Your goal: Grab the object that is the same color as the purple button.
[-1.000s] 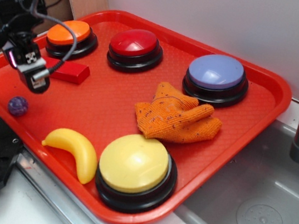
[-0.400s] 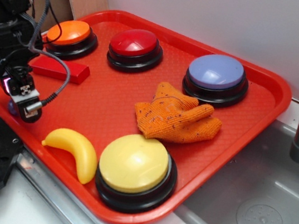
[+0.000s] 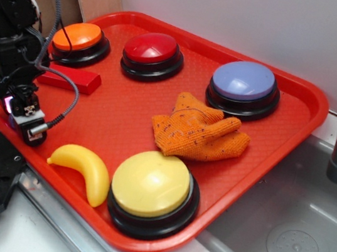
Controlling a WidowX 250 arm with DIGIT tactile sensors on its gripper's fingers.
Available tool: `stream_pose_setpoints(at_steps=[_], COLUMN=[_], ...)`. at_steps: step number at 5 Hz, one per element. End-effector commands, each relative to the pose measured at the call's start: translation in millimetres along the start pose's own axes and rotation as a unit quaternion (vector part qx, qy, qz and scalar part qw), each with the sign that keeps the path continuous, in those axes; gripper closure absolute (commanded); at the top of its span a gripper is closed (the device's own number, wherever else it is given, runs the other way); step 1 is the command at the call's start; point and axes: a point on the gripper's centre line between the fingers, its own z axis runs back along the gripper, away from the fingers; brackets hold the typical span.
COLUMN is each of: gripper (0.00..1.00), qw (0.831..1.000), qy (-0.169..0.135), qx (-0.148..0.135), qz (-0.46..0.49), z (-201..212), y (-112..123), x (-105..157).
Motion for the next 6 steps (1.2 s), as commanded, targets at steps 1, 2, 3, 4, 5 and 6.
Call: stream_pose_setpoints(at_steps=[1,2,3,4,5,6], gripper=[1.0,1.0,1.0,1.0,1.0,1.0], qw=[1.0,0.999,0.999,0.997,0.994,0.994], qy=[-0.007,0.0,0.001,-0.012,-0.05,-0.077], qx=[0.0,0.016,0.011,0.004,-0.023,-0.025], qz=[0.018,0.037,0.051,0.078,0.091,0.08], z=[-1.1,-0.9,21.1,72.5,125.8,171.4], y=[2.1,1.6,-9.0,-20.2,-32.2,-46.8], x=[1.9,2.2,7.8,25.5,40.2,54.8])
